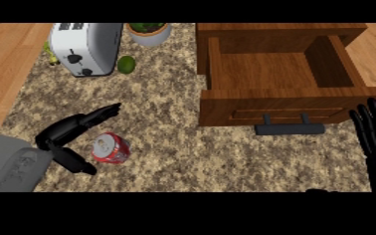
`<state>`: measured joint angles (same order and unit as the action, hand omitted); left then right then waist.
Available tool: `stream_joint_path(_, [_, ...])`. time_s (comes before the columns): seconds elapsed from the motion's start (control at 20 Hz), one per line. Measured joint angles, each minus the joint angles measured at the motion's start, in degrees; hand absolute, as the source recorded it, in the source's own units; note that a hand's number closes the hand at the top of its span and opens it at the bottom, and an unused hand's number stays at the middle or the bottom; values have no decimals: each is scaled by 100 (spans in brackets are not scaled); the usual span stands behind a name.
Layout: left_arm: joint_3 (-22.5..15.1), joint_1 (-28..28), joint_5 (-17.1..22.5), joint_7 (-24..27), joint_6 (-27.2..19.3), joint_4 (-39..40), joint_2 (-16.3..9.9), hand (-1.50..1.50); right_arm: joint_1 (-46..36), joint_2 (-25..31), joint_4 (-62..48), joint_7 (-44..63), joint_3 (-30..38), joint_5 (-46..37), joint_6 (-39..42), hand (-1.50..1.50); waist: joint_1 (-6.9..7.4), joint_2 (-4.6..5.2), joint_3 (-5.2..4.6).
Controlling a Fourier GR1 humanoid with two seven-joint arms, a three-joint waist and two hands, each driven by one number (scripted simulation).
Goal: Pick up the can, place it into the drawer and close the drawer
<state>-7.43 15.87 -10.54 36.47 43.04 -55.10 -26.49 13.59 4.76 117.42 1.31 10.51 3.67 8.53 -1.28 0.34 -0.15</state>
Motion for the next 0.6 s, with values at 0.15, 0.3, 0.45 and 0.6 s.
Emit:
stream_joint_path(0.15, [-174, 116, -41, 220, -160, 325, -46, -150, -26, -60, -44, -42, -52, -61, -31, -150, 2, 1, 1])
stream_joint_path(0.3, [-355, 240, -115, 428, -342, 730, -23, -150, 12, -83, -5, -22, -81, -73, -23, -150, -17, 4, 1])
stream_joint_path(0.45, [-503, 418, -158, 603, -459, 1076, -28, -150, 15, -62, 9, -11, -68, -69, 3, -150, -26, 5, 1])
stream_joint_path(0.6, [-667, 517, -216, 814, -616, 1346, 12, -150, -51, -61, -41, -24, -25, -46, -9, -150, -18, 6, 0])
